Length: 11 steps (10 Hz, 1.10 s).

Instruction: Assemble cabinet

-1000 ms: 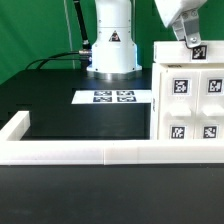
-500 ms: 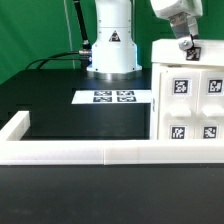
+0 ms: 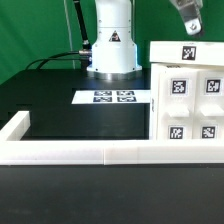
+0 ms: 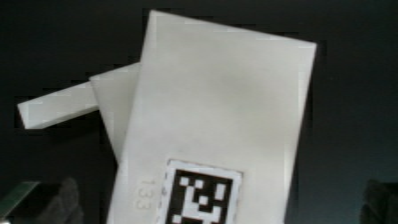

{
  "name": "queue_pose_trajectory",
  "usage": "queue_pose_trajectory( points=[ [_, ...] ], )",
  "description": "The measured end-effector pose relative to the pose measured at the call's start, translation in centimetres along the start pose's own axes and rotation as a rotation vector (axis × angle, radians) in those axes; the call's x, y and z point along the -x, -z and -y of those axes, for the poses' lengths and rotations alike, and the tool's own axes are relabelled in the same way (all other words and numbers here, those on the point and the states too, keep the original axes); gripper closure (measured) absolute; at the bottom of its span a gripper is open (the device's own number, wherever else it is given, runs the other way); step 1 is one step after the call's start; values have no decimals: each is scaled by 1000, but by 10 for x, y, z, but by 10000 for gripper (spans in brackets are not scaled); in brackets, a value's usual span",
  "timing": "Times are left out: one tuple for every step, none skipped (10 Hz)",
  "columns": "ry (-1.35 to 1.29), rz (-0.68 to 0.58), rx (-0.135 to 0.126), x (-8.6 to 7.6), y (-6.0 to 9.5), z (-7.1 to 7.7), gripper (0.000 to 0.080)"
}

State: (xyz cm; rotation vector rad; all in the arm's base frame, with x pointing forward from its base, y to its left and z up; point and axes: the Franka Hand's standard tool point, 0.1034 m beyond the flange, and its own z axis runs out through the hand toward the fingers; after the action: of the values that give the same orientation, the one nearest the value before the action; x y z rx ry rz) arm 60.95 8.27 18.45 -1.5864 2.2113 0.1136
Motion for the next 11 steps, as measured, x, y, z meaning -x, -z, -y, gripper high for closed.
queue_pose_trajectory(
  points=[
    [-4,8,-6,2,3,2,2],
    [-5,10,-15,3,3,3,2],
    [31,9,-13,3,3,3,2],
    [32,9,-12,3,3,3,2],
    [117,2,4,4,2,1,2],
    [311,-9,44,9,2,-1,2],
    [445,-7,61,13,1,0,2],
    [599,-11,93,16,0,-3,2],
    [768,-13,126,20,-1,-6,2],
    [907,-14,149,22,-3,-9,2],
    [950,-5,172,25,-4,-13,2]
  ],
)
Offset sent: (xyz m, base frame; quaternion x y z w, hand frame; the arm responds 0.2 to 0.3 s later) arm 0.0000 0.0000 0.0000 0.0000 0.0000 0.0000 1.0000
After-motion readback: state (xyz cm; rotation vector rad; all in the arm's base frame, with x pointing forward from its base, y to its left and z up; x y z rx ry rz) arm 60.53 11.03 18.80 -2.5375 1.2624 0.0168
